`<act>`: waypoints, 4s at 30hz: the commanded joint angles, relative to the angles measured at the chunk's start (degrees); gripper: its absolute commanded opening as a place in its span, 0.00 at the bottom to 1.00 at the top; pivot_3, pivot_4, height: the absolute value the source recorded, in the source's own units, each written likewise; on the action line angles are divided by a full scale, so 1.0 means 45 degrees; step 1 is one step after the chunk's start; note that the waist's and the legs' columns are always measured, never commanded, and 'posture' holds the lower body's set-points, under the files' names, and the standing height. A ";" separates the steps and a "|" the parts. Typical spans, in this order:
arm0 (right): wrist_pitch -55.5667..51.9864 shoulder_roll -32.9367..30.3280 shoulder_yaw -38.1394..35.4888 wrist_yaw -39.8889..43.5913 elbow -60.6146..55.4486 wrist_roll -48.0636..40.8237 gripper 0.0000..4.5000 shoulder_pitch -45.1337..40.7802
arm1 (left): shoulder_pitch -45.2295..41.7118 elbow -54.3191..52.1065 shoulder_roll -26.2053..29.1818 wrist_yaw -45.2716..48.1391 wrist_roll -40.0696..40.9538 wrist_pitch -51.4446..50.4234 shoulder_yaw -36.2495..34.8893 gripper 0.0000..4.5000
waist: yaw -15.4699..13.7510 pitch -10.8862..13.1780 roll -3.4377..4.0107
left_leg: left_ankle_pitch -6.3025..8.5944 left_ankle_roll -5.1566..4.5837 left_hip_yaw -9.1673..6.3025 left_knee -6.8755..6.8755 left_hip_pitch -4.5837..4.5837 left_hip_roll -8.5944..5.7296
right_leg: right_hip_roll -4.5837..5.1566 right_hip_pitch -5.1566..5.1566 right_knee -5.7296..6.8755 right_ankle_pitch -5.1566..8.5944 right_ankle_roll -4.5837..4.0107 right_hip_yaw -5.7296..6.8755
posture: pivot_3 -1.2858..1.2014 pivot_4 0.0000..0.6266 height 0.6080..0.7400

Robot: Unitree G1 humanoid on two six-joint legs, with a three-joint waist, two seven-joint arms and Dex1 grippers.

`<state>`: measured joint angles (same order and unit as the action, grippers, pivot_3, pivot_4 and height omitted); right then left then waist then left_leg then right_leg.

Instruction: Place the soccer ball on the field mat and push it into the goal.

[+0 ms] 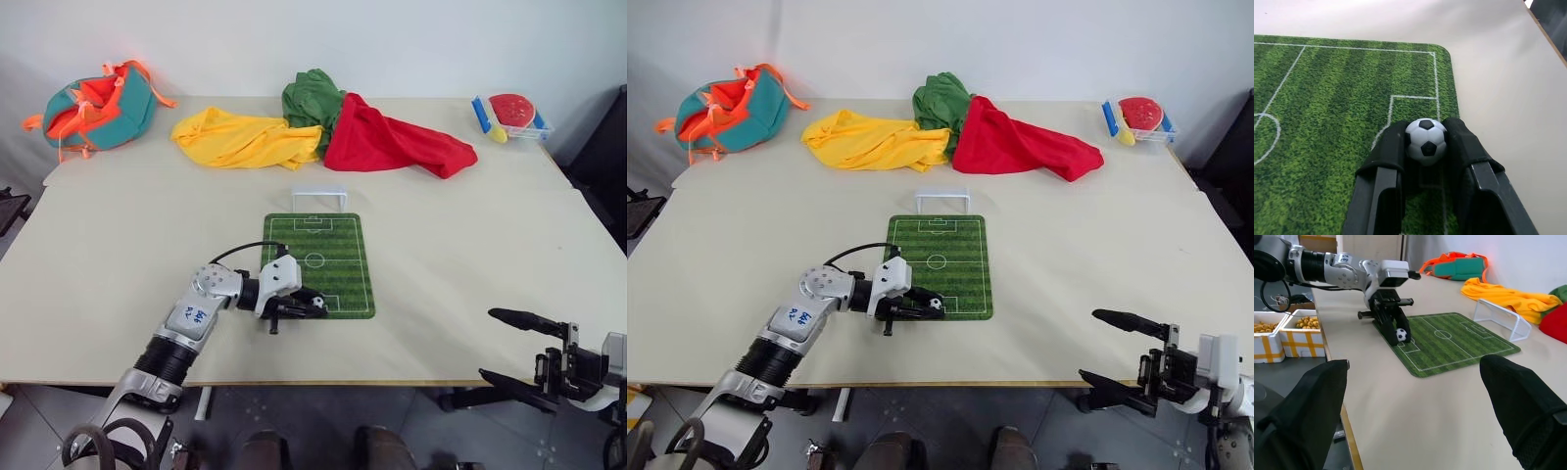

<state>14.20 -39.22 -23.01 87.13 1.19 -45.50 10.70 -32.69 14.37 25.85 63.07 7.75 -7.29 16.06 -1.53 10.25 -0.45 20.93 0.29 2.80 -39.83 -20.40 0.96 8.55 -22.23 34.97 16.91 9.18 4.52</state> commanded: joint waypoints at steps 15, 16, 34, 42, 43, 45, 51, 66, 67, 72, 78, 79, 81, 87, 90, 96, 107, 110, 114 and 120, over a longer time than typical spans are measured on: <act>-0.1307 0.0365 -0.0059 -0.1237 -0.2112 0.0166 1.00 0.0195 | 0.0289 -0.0095 -0.0376 0.0224 0.0384 0.0502 -0.0436 0.19 | 0.0000 0.0000 0.0000 | 0.0002 -0.0003 -0.0002 -0.0004 -0.0002 0.0000 | 0.0000 -0.0001 0.0001 -0.0001 0.0000 0.0001 | 0.52 0.24 1.00; -0.1355 0.0390 -0.0058 -0.1272 -0.2161 0.0179 1.00 0.0193 | 0.0302 -0.0107 -0.0381 0.0240 0.0405 0.0474 -0.0450 0.19 | 0.0001 0.0000 0.0000 | 0.0002 -0.0003 -0.0002 -0.0004 -0.0002 0.0000 | 0.0000 -0.0001 0.0001 -0.0001 0.0000 0.0001 | 0.52 0.24 1.00; -0.1504 0.0601 -0.0179 -0.0723 -0.1601 0.0097 1.00 0.0259 | 0.0715 -0.0602 -0.0315 0.0450 0.0598 0.0996 -0.0796 0.52 | 0.0007 0.0000 0.0001 | 0.0005 -0.0009 -0.0002 -0.0003 -0.0002 0.0000 | 0.0000 -0.0001 0.0000 -0.0001 0.0000 0.0000 | 0.52 0.24 1.00; -0.1760 0.0601 -0.0120 -0.0704 -0.1796 0.0034 1.00 0.0498 | 0.0874 -0.1103 -0.0292 0.0244 0.1049 0.1313 -0.1553 0.52 | 0.0005 0.0000 0.0001 | 0.0005 -0.0009 -0.0003 -0.0004 -0.0002 0.0001 | 0.0001 0.0000 0.0000 -0.0001 0.0000 0.0001 | 0.52 0.24 1.00; -0.1848 0.0621 -0.0046 -0.0786 -0.1967 0.0049 1.00 0.0547 | 0.1022 -0.1249 -0.0200 0.0250 0.1173 0.1506 -0.1776 0.52 | 0.0007 0.0000 0.0001 | 0.0005 -0.0009 -0.0003 -0.0004 -0.0002 0.0001 | 0.0001 0.0000 0.0000 -0.0001 -0.0001 0.0000 | 0.52 0.24 1.00; -0.2012 0.0651 0.0065 -0.0924 -0.2203 0.0058 1.00 0.0591 | 0.1311 -0.1573 -0.0037 0.0609 0.1686 0.1759 -0.2147 0.52 | 0.0014 0.0000 0.0001 | 0.0006 -0.0009 -0.0004 -0.0003 -0.0001 0.0002 | 0.0000 -0.0002 0.0000 -0.0001 -0.0001 0.0000 | 0.52 0.24 1.00; -0.2219 0.0695 0.0141 -0.1122 -0.2338 0.0189 1.00 0.0304 | 0.2778 -0.3026 0.1706 0.2365 0.3609 0.1489 -0.3512 0.52 | 0.0091 0.0003 0.0011 | 0.0006 -0.0007 -0.0001 0.0000 -0.0001 0.0015 | -0.0002 -0.0010 0.0002 -0.0003 -0.0005 -0.0002 | 0.52 0.24 1.00; 0.0058 -0.0751 0.0496 0.1192 0.2592 0.0520 1.00 -0.2743 | 0.6809 -0.6184 0.1747 0.0463 0.3587 0.0337 -0.3204 0.00 | 0.0016 0.0019 0.0068 | 0.0053 -0.0054 -0.0013 -0.0016 0.0022 0.0012 | 0.0007 0.0049 -0.0047 -0.0018 0.0001 0.0006 | 0.52 0.24 1.00; 0.0267 -0.0979 0.0619 0.1192 0.3147 0.0460 1.00 -0.2980 | 0.6727 -0.6155 0.1535 0.0181 0.3298 0.0264 -0.2864 0.00 | 0.0017 0.0017 0.0071 | 0.0051 -0.0050 -0.0017 -0.0017 0.0023 0.0015 | 0.0005 0.0052 -0.0048 -0.0018 0.0001 0.0011 | 0.52 0.24 1.00; 0.0615 -0.1487 0.1231 0.1192 0.3877 0.0185 1.00 -0.3265 | 0.5834 -0.5790 0.0483 -0.0982 0.2550 -0.0248 -0.1748 0.00 | 0.0029 0.0016 0.0073 | 0.0053 -0.0054 -0.0009 -0.0023 0.0029 0.0007 | 0.0007 0.0071 -0.0067 -0.0021 0.0007 0.0011 | 0.52 0.24 1.00; 0.0122 -0.1198 0.1060 0.1104 0.2995 -0.0010 1.00 -0.2877 | 0.4748 -0.4753 -0.0064 -0.1477 0.2004 -0.0462 -0.1175 0.00 | 0.0040 0.0011 0.0085 | 0.0053 -0.0053 -0.0004 -0.0025 0.0030 0.0009 | 0.0005 0.0071 -0.0070 -0.0023 0.0010 0.0011 | 0.52 0.24 1.00; -0.0016 -0.1085 0.1032 0.0948 0.2564 -0.0019 1.00 -0.2650 | 0.4510 -0.4516 -0.0174 -0.1540 0.1900 -0.0412 -0.1083 0.00 | 0.0037 0.0011 0.0086 | 0.0053 -0.0053 -0.0004 -0.0026 0.0030 0.0009 | 0.0006 0.0071 -0.0071 -0.0023 0.0010 0.0011 | 0.52 0.24 1.00; -0.0213 -0.0889 0.1017 0.0569 0.1731 0.0007 1.00 -0.2215 | 0.4209 -0.4179 -0.0356 -0.1675 0.1796 -0.0359 -0.1063 0.00 | 0.0013 0.0011 0.0086 | 0.0053 -0.0053 -0.0008 -0.0026 0.0028 0.0009 | 0.0005 0.0072 -0.0073 -0.0023 0.0011 0.0013 | 0.52 0.24 1.00; -0.0919 -0.0324 0.0917 -0.0847 -0.0371 0.0196 1.00 -0.1364 | 0.3172 -0.2796 -0.0800 -0.1687 0.1412 0.0016 -0.0850 0.00 | 0.0011 0.0011 0.0087 | 0.0053 -0.0053 -0.0011 -0.0030 0.0025 0.0006 | 0.0006 0.0075 -0.0078 -0.0027 0.0018 0.0015 | 0.52 0.24 1.00; -0.1089 -0.0045 0.0807 -0.1457 -0.0876 0.0280 1.00 -0.1128 | 0.2420 -0.1811 -0.1279 -0.2033 0.1124 0.0525 -0.0892 0.00 | -0.0026 0.0011 0.0087 | 0.0053 -0.0053 -0.0010 -0.0032 0.0025 0.0004 | 0.0006 0.0079 -0.0084 -0.0029 0.0022 0.0015 | 0.52 0.24 1.00; -0.0366 0.1307 0.0456 -0.3910 -0.1409 0.1329 1.00 -0.1252 | 0.0436 0.1118 -0.2451 -0.4596 0.0378 0.1999 -0.1972 0.00 | -0.0009 0.0015 0.0080 | 0.0053 -0.0053 -0.0013 -0.0031 0.0022 0.0001 | 0.0005 0.0081 -0.0094 -0.0032 0.0026 0.0020 | 0.52 0.24 1.00; -0.0598 0.2760 0.1362 -0.6160 -0.2996 0.2126 1.00 -0.1162 | -0.0185 0.1087 -0.1770 -0.2132 0.2591 0.4425 -0.3782 0.00 | 0.0109 0.0014 0.0081 | 0.0056 -0.0058 0.0009 0.0021 -0.0005 -0.0002 | -0.0005 0.0042 -0.0145 -0.0038 0.0039 0.0024 | 0.52 0.24 1.00; -0.0644 0.2696 0.1281 -0.6257 -0.2773 0.2054 1.00 -0.1437 | 0.0451 0.0150 -0.0310 -0.1092 0.3305 0.4015 -0.4446 0.00 | 0.0195 0.0014 0.0083 | 0.0055 -0.0056 0.0013 0.0025 -0.0011 0.0003 | -0.0007 0.0026 -0.0135 -0.0038 0.0039 0.0021 | 0.52 0.24 1.00; -0.0487 0.2419 0.1062 -0.5897 -0.2041 0.2055 1.00 -0.1841 | 0.1422 -0.0147 0.2053 -0.0509 0.3858 0.3325 -0.6040 0.00 | 0.0213 0.0015 0.0083 | 0.0057 -0.0059 0.0005 0.0014 -0.0005 0.0001 | -0.0002 0.0043 -0.0136 -0.0038 0.0039 0.0016 | 0.52 0.24 1.00; -0.0290 0.2195 0.0929 -0.5165 -0.1150 0.1874 1.00 -0.2498 | 0.4445 -0.0312 0.4131 -0.0905 0.3688 0.2554 -0.7941 0.00 | 0.0313 0.0027 0.0105 | 0.0064 -0.0066 -0.0001 0.0038 -0.0002 0.0004 | 0.0002 0.0039 -0.0138 -0.0037 0.0037 0.0016 | 0.52 0.24 1.00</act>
<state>11.46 -28.55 -17.34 62.87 -3.85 -35.74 0.01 -14.18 14.67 44.23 59.32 23.48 4.13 -17.86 -0.13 10.37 0.02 21.23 -0.02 2.80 -39.64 -20.41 0.97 8.57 -22.06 34.35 16.74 9.35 4.60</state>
